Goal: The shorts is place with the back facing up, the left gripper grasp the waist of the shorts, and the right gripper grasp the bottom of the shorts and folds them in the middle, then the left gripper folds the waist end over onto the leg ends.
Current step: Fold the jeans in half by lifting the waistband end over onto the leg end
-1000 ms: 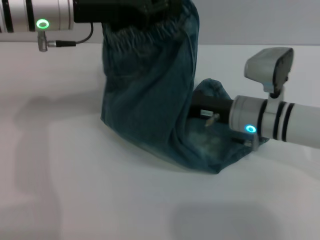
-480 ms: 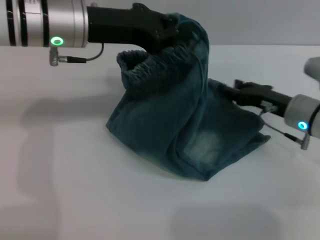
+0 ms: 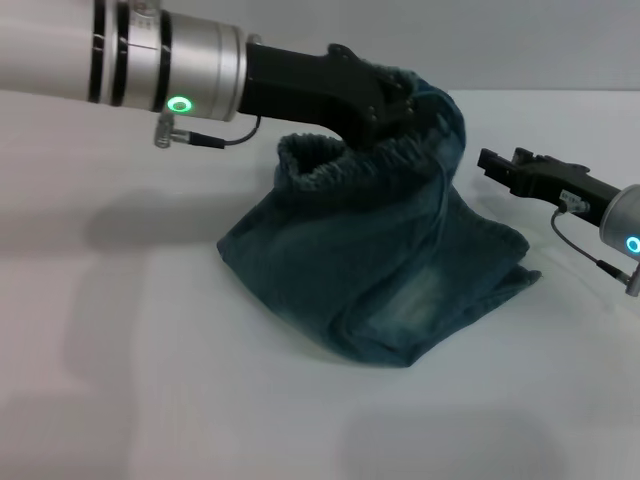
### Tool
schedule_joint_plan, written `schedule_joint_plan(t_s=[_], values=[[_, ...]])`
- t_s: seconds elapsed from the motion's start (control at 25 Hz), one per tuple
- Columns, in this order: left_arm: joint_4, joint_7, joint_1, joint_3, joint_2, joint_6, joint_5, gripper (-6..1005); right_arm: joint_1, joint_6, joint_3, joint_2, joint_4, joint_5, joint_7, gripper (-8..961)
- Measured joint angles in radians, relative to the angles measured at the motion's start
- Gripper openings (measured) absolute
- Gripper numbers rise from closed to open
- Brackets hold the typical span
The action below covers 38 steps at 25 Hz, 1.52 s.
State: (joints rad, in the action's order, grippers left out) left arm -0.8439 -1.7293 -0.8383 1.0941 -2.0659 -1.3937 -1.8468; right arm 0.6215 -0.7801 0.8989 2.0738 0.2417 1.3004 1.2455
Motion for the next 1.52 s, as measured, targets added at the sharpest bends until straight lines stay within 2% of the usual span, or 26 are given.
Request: schedule_joint_plan(t_s=[0.28, 0.52, 0.68, 1.0, 1.28, 1.52], values=[[0.022, -0.012, -0.020, 0.098, -0.003, 0.075, 0.082, 153, -0.002, 0.046, -0.003, 0.002, -0.001, -0.001, -0.002, 567], [0.025, -0.011, -0.017, 0.211, -0.004, 0.188, 0.151, 162, -0.010, 0.110, -0.094, 0.004, -0.007, -0.011, -0.007, 567], [0.025, -0.006, -0.018, 0.219, -0.004, 0.196, 0.154, 310, -0.019, 0.113, -0.143, 0.003, -0.007, -0.012, -0.026, 567], [0.015, 0.000, -0.020, 0.234, 0.002, 0.195, 0.137, 561, -0.023, 0.111, -0.148, 0.003, -0.007, -0.012, -0.029, 567], [-0.015, -0.026, -0.038, 0.244, 0.003, 0.170, -0.028, 815, -0.021, 0.105, -0.143, 0.003, -0.010, -0.012, -0.029, 567], [-0.044, -0.080, -0.062, 0.245, 0.000, 0.155, -0.174, 852, -0.019, 0.104, -0.141, 0.005, -0.027, -0.012, -0.029, 567]])
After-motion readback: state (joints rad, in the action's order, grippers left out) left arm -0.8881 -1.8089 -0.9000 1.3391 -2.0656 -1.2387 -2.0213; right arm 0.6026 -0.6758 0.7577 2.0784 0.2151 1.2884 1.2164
